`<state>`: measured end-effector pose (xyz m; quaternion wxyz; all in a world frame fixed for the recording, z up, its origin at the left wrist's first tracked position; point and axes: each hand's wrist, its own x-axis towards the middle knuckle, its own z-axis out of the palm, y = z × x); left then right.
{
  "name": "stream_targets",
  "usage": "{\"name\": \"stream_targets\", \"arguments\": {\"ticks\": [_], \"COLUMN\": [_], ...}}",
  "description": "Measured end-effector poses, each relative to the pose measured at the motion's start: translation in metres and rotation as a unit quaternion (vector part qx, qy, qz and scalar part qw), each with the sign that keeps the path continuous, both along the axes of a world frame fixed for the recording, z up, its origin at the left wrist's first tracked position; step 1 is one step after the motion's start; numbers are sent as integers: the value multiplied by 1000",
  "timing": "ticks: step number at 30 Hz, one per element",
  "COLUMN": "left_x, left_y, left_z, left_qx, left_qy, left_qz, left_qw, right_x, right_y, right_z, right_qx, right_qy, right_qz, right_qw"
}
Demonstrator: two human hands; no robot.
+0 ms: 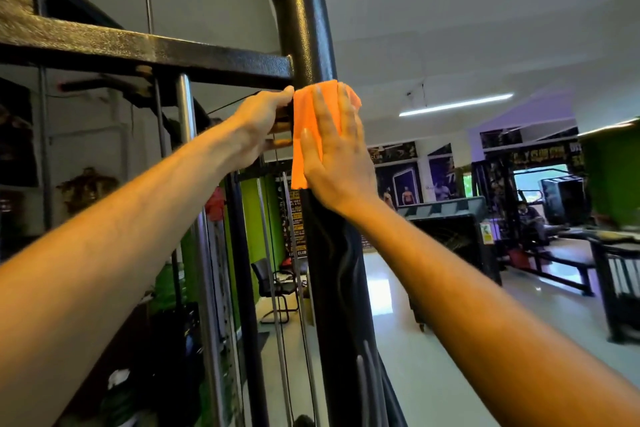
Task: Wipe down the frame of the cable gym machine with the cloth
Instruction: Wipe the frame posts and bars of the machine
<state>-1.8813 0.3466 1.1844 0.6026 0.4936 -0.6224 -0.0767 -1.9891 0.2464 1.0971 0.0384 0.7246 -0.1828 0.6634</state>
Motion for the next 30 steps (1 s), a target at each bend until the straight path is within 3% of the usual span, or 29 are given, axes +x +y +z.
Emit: {"name": "stream_targets", "arguments": {"ticks": [6, 14, 21, 30], "left_x": [2, -3, 5, 7], "left_y": [2, 4, 1, 8], "left_z": [-20, -22, -53, -55], "left_qx": [15, 25, 31, 48], "left_qy": [-4, -20, 10, 15], "left_qz": [-21, -14, -40, -44], "left_qw": [1000, 999, 999, 998], "right_x": [-6, -1, -5, 2], "right_y": [8, 5, 15, 13], "right_z": [-131, -37, -173, -60], "right_qx": [15, 8, 17, 14], "right_qy": [11, 2, 26, -3], "right_qz": [33, -6, 5, -41], "right_qw": [999, 1000, 1000, 999]}}
